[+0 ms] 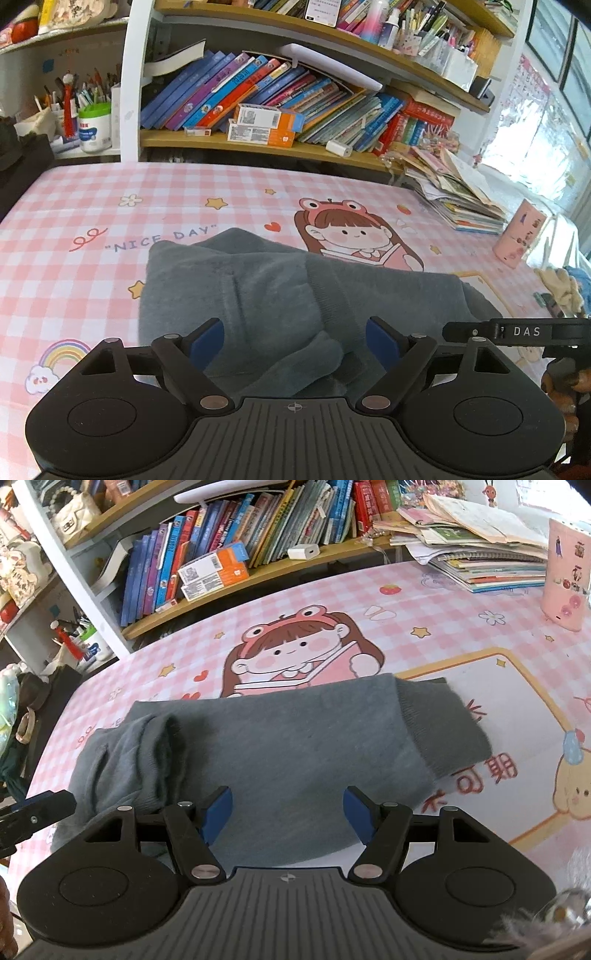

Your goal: Fold clothes

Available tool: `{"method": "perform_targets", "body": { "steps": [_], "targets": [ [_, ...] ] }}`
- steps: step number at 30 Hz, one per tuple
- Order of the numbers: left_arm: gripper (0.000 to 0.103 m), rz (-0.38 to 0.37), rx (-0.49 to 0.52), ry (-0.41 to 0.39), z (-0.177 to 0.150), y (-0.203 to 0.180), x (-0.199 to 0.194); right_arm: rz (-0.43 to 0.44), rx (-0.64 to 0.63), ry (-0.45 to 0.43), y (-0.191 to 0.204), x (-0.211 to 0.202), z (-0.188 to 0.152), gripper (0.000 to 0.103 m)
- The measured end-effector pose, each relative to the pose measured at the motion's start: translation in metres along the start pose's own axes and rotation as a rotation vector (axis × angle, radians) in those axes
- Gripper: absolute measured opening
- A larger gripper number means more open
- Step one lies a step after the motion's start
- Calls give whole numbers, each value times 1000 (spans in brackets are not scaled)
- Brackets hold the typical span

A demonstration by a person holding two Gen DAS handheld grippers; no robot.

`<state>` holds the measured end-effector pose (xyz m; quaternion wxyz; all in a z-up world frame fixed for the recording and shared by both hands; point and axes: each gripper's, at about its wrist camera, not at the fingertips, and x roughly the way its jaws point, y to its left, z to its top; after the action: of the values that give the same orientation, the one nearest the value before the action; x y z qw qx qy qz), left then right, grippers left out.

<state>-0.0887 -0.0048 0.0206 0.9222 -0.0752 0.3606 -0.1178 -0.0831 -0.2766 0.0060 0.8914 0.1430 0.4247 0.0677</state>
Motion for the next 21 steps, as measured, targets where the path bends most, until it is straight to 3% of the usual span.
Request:
{"method": "perform_targets", "body": {
  "steps": [14,21],
  "targets": [
    [88,114,-17,43,-13,-76,25,82,-18,53,-77,0,22,64],
    [90,145,-2,61,-18,-107,34,108,57,93,-116,2,24,64]
  ]
}}
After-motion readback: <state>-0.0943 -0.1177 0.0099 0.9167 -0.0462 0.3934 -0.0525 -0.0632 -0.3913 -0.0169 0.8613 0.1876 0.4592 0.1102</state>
